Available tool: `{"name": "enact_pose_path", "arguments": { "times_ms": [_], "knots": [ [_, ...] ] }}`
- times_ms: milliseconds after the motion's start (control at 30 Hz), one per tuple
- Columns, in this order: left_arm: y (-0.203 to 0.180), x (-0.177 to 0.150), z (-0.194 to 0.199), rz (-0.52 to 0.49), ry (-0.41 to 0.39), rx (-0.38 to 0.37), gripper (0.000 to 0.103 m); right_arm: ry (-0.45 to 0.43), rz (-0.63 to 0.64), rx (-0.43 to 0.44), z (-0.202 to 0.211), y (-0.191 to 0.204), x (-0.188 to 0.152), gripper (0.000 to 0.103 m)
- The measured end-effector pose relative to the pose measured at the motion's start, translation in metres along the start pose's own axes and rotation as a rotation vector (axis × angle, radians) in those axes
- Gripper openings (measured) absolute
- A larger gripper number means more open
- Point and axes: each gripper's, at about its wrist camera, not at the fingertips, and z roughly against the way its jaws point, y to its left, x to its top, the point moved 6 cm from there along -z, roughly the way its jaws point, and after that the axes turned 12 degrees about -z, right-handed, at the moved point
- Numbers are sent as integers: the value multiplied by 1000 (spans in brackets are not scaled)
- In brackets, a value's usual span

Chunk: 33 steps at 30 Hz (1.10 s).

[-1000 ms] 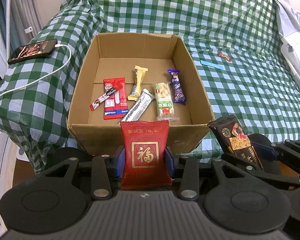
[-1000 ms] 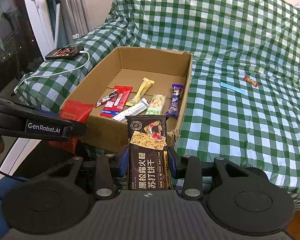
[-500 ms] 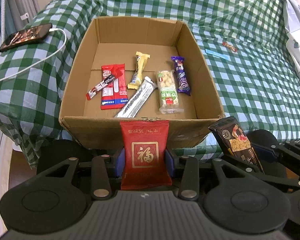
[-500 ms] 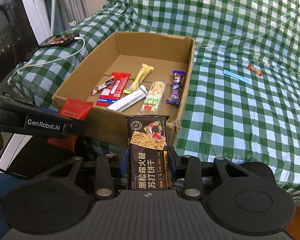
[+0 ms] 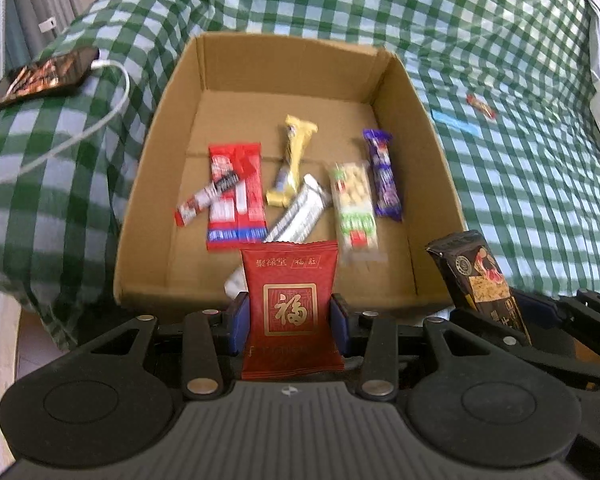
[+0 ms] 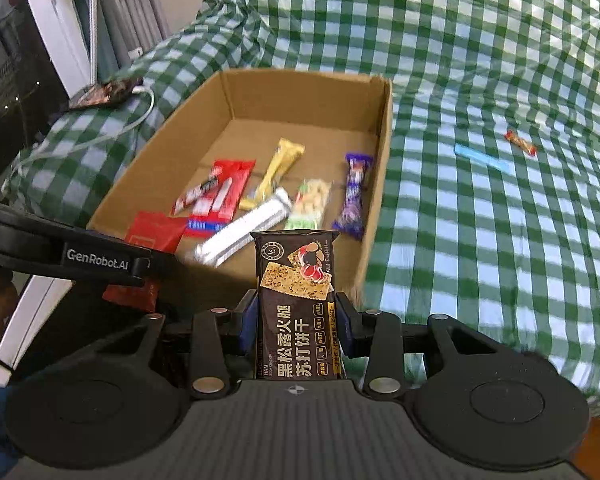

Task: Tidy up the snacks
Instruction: 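Open both tools to drop the red packet and chocolate bar into the box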

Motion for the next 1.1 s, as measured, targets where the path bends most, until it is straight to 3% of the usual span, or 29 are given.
{"name": "enact_pose_path", "arguments": {
  "times_ms": [400, 800, 867, 900, 933, 967, 1067, 1100],
  "knots": [
    [27, 68, -39, 8, 1, 76, 46, -6, -5, 36, -49, 0, 61, 41],
    [31, 90, -74, -9, 25, 103, 47, 11, -9, 13, -89, -3, 83, 41],
    [33, 96, -70, -23, 2, 126, 67, 5, -13, 11, -92, -3, 90, 42],
    [35, 99, -67, -22, -12, 141, 96, -8, -19, 11, -91, -4, 94, 44],
    [37, 100, -62, -13, -31, 159, 102, -27, -28, 9, -89, -6, 100, 55],
    [39, 101, -56, -2, -60, 176, 103, -49, -36, 0, -87, -7, 106, 69],
    [43, 97, -49, -2, -53, 180, 103, -87, -48, -31, -78, -10, 114, 88],
    [43, 93, -48, -5, -39, 184, 103, -85, -53, -36, -76, -11, 113, 90]
  ]
}}
